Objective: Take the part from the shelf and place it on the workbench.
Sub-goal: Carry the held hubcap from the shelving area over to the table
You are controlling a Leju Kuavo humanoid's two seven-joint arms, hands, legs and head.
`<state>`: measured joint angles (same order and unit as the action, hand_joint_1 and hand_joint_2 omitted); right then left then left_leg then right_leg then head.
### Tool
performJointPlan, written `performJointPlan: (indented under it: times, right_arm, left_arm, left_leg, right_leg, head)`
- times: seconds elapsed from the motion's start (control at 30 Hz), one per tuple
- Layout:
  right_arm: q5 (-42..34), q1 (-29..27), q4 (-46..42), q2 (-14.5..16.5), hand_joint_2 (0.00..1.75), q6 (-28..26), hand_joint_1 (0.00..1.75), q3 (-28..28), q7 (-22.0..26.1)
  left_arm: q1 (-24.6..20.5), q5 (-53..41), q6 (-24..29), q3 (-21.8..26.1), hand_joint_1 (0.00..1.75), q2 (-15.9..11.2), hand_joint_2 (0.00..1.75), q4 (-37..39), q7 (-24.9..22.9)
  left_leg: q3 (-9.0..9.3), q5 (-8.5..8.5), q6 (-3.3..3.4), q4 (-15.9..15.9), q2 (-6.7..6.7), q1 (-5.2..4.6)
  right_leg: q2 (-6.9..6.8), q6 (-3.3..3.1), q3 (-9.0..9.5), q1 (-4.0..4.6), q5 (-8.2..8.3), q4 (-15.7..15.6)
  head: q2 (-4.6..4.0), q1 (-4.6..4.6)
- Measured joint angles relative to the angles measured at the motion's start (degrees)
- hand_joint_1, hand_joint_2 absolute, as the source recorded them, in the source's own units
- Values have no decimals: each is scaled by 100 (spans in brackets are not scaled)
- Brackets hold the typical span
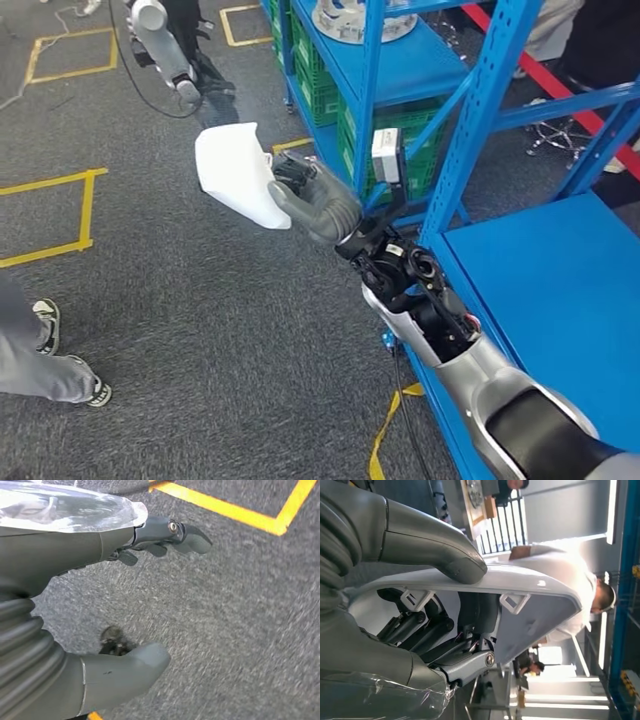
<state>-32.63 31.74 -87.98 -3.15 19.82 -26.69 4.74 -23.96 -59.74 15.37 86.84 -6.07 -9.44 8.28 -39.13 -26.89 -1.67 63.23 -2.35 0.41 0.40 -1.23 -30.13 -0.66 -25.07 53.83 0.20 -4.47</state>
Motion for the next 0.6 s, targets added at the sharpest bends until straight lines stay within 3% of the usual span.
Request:
performJointPlan:
  times: [0.07, 0.1, 0.13, 0.17, 0.23, 0.3, 0.37, 0.43, 0.47, 0.53, 0.57, 0.6]
  right_arm:
    - [0, -7, 1, 0, 175, 1, 175, -4, -2]
    - [0, -10, 1, 0, 175, 0, 175, -7, -3]
    - [0, -10, 1, 0, 175, 0, 175, -10, -3]
    - [0, -9, 1, 0, 175, 1, 175, -12, -3]
    - [0, -3, 0, 0, 175, 1, 175, -11, -1]
    - [0, 3, -1, 1, 175, 1, 175, -12, -1]
    - [0, 6, -2, 1, 175, 2, 175, -17, -2]
    - [0, 7, -2, 1, 175, 1, 175, -17, -1]
    - [0, 6, -2, 0, 175, 1, 175, -16, 1]
    - [0, -5, 0, 0, 175, 1, 175, -15, 2]
    - [0, -18, 1, -1, 175, -1, 175, -15, 0]
    - [0, -31, 2, -1, 175, -4, 175, -15, -2]
  left_arm:
    - [0, 0, -1, 0, 0, 13, 175, 1, 0]
    - [11, 0, -1, 0, 0, 20, 175, 2, 0]
    - [21, 0, -1, 0, 0, 25, 175, 2, 0]
    - [25, 0, -1, 0, 0, 23, 175, 1, 0]
    - [12, 1, -2, 0, 0, 18, 175, 1, 0]
    - [-3, 1, -2, 0, 0, 20, 175, 0, 0]
    - [-6, 0, -1, 0, 0, 19, 175, -1, 0]
    - [-6, 0, 0, 0, 0, 10, 175, -1, 0]
    - [-13, 0, -1, 0, 0, 6, 175, -1, 0]
    - [-28, 0, -1, 0, 0, 4, 175, -1, 0]
    - [-30, -1, -1, 0, 0, 4, 175, -1, 0]
    - [-27, -1, -1, 0, 0, 6, 175, -1, 0]
  left_leg:
    - [-417, -260, -41, 775, 148, 23]
    - [-495, -248, -56, 895, 175, 38]
    - [-437, -128, -67, 760, 201, 52]
    - [-255, 66, -72, 399, 255, 63]
    - [216, 408, -51, -488, 527, 51]
    - [430, 503, 14, -901, 666, 13]
    - [431, 494, 95, -920, 530, -5]
    - [449, 497, 165, -934, 406, 11]
    - [460, 501, 198, -943, 347, 26]
    - [466, 498, 240, -943, 223, 23]
    - [467, 498, 247, -941, 150, 17]
    - [470, 497, 249, -938, 72, 10]
  right_leg:
    - [-154, -15, -4, 13, -9, -1]
    - [-226, -15, -5, 14, -16, 0]
    - [-294, -11, -1, 14, -24, 0]
    - [-359, 1, 9, 14, -35, 0]
    - [-474, 49, 34, 39, -73, 7]
    - [-574, 109, 59, 79, -116, 14]
    - [-685, 167, 84, 85, -160, 14]
    - [-566, 222, 30, 50, -309, 185]
    - [-425, 240, -85, 32, -464, 452]
    - [-149, 254, -472, 15, -841, 1292]
    - [-97, 257, -663, 13, -955, 1662]
    - [-70, 253, -780, 14, -964, 1852]
  head:
    - [0, 18]
    - [0, 22]
    - [0, 26]
    - [0, 27]
    - [0, 36]
    - [0, 9]
    - [0, -25]
    - [0, -37]
    - [0, -50]
    - [0, -80]
    - [0, -88]
    - [0, -95]
